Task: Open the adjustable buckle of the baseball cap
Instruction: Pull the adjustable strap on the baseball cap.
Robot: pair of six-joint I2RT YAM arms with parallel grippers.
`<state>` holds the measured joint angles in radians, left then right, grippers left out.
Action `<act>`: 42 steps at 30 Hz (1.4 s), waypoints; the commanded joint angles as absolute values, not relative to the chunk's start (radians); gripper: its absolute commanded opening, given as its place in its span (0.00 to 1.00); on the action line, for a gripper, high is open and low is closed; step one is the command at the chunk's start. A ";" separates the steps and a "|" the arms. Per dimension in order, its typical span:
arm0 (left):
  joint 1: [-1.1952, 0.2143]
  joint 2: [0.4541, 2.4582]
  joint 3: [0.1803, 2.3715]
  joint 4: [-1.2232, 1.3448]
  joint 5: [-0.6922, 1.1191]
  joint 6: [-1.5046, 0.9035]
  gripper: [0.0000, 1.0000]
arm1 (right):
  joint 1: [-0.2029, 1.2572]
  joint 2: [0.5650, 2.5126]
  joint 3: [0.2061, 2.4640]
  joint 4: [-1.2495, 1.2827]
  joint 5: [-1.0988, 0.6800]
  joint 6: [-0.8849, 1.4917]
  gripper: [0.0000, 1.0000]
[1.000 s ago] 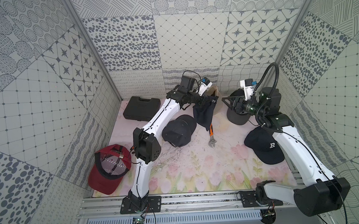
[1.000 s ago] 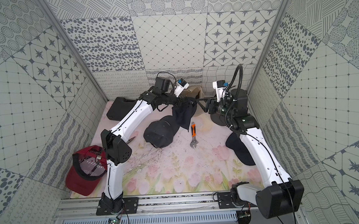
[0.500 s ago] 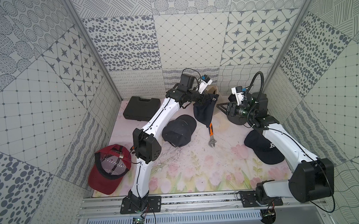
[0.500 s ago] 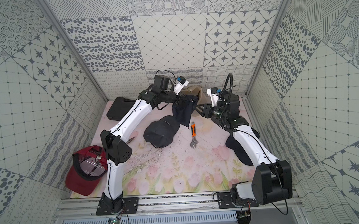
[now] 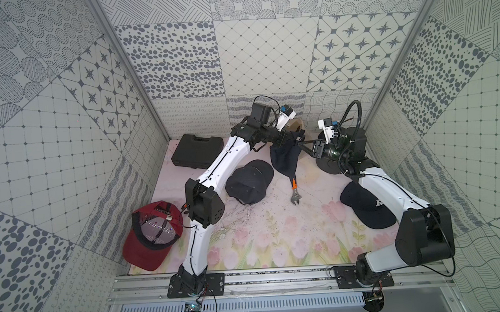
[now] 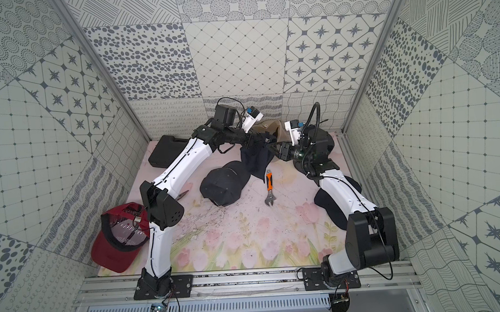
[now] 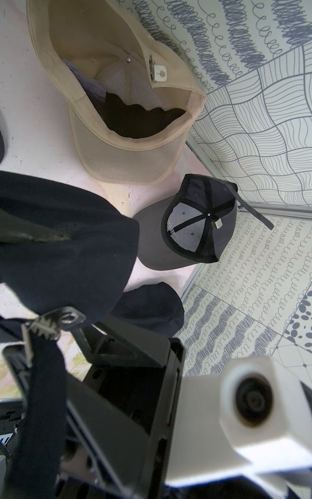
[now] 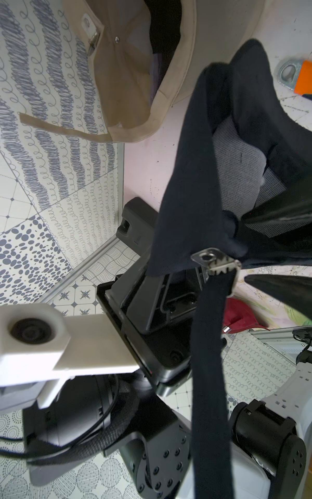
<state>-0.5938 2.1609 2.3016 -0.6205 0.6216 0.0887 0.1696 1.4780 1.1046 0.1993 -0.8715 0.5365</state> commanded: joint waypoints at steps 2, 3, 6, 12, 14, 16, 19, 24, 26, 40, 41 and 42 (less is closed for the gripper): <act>-0.592 2.151 2.317 -0.619 0.664 0.088 0.00 | 0.181 1.514 1.145 0.297 -0.912 0.577 0.23; -0.592 2.150 2.317 -0.619 0.664 0.089 0.00 | 0.183 1.518 1.151 0.296 -0.918 0.576 0.17; -0.592 2.145 2.316 -0.624 0.658 0.092 0.00 | 0.183 1.519 1.160 0.296 -0.924 0.563 0.01; -0.590 2.142 2.314 -0.641 0.620 0.112 0.28 | 0.181 1.513 1.195 0.248 -0.943 0.500 0.00; -0.588 2.141 2.312 -0.657 0.619 0.136 0.44 | 0.179 1.513 1.218 0.217 -0.963 0.473 0.00; -0.585 2.132 2.303 -0.668 0.609 0.171 0.56 | 0.175 1.515 1.244 0.175 -0.986 0.440 0.00; -0.547 2.090 2.240 -0.624 0.684 0.191 0.64 | 0.161 1.523 1.283 0.120 -1.035 0.402 0.00; -0.480 2.000 2.073 -0.466 0.878 0.206 0.69 | 0.143 1.546 1.332 0.059 -1.118 0.352 0.00; -0.476 1.987 2.058 -0.475 0.909 0.253 0.69 | 0.142 1.559 1.350 0.040 -1.150 0.337 0.00; -0.490 1.858 1.824 -0.225 0.897 0.391 0.69 | 0.140 1.627 1.414 -0.003 -1.269 0.325 0.00; -0.494 1.850 1.809 -0.208 0.877 0.397 0.68 | 0.140 1.626 1.414 -0.003 -1.274 0.327 0.00; -0.496 1.845 1.793 -0.187 0.865 0.404 0.68 | 0.140 1.626 1.415 -0.003 -1.281 0.330 0.00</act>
<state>-0.4862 1.8801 1.8431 -0.3538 0.8562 0.3061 0.1425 1.6268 1.3739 -0.0364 -1.2324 0.3367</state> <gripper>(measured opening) 0.684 0.061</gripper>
